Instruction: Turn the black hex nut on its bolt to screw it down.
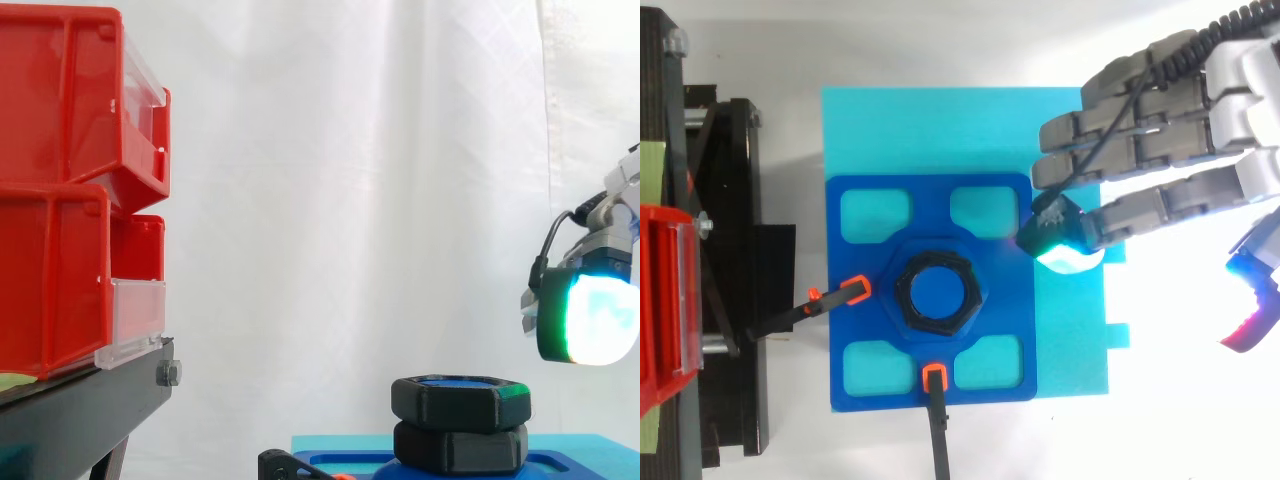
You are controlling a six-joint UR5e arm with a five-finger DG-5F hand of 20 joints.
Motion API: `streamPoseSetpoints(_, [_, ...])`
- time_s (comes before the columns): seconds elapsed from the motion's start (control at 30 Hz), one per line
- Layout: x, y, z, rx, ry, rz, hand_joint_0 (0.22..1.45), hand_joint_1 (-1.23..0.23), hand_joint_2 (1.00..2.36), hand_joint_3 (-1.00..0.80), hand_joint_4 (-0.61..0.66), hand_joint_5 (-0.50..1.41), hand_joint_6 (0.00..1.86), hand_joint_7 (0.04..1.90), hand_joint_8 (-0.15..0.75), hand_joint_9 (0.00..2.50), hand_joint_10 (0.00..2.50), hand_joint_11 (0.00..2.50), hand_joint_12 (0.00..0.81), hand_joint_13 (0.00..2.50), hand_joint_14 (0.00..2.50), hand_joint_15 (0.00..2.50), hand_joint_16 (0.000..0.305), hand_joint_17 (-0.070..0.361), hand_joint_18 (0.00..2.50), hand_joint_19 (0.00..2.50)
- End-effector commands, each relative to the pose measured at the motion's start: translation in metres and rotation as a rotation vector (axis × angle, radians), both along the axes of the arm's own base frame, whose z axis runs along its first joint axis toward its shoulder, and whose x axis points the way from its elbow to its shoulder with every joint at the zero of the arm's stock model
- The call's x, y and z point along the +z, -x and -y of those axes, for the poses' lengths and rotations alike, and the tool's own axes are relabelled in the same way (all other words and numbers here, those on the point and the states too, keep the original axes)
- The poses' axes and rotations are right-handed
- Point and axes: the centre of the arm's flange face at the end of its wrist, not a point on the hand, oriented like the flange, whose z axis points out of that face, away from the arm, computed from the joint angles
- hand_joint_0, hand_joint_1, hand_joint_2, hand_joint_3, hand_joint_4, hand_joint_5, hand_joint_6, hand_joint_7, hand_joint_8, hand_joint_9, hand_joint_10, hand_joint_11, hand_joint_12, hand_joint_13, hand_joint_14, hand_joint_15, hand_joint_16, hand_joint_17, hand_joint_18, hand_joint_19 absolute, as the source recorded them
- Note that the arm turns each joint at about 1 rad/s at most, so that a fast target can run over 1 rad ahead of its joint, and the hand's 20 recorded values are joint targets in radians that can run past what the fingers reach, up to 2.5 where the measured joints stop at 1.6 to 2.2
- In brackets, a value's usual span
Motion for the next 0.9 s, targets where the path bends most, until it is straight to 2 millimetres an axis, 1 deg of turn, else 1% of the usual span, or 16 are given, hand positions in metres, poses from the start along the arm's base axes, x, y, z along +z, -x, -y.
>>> streamPoseSetpoints(0.0, [-0.002, -0.001, 0.005, -0.091, -0.235, -0.092, 0.46, -0.49, 1.0, -0.5, 0.03, -0.25, 0.5, 0.59, 0.211, 0.36, 0.0, 0.0, 0.361, 0.46, 0.0, 0.02, 0.061, 0.138, 0.46, 0.49])
streamPoseSetpoints(0.07, [-0.002, -0.002, 0.006, -0.117, -0.299, -0.114, 0.46, -0.49, 1.0, -0.5, 0.02, -0.25, 0.5, 0.59, 0.208, 0.34, 0.0, 0.0, 0.366, 0.46, 0.0, 0.02, 0.061, 0.137, 0.46, 0.49])
streamPoseSetpoints(0.2, [-0.003, -0.004, 0.01, -0.213, -0.548, -0.189, 0.46, -0.49, 1.0, -0.5, 0.04, -0.25, 0.5, 0.6, 0.206, 0.32, 0.0, 0.0, 0.366, 0.45, 0.0, 0.02, 0.06, 0.134, 0.45, 0.5])
streamPoseSetpoints(0.4, [-0.003, -0.005, 0.012, -0.285, -0.743, -0.233, 0.46, -0.5, 1.0, -0.5, 0.06, -0.23, 0.5, 0.61, 0.206, 0.33, 0.0, 0.0, 0.362, 0.44, 0.0, 0.02, 0.058, 0.131, 0.46, 0.5])
streamPoseSetpoints(0.6, [-0.002, -0.006, 0.015, -0.325, -0.851, -0.25, 0.47, -0.51, 1.0, -0.5, 0.06, -0.23, 0.5, 0.62, 0.205, 0.33, 0.0, 0.0, 0.358, 0.44, 0.0, 0.01, 0.058, 0.131, 0.46, 0.5])
streamPoseSetpoints(0.7, [-0.003, -0.006, 0.016, -0.331, -0.876, -0.257, 0.47, -0.51, 1.0, -0.5, 0.07, -0.23, 0.5, 0.62, 0.205, 0.33, 0.0, 0.0, 0.354, 0.44, 0.0, 0.02, 0.058, 0.13, 0.46, 0.49])
streamPoseSetpoints(0.87, [0.002, -0.008, 0.018, -0.322, -0.888, -0.24, 0.47, -0.51, 1.0, -0.5, 0.07, -0.22, 0.5, 0.63, 0.206, 0.34, 0.0, 0.0, 0.352, 0.44, 0.0, 0.02, 0.058, 0.13, 0.47, 0.49])
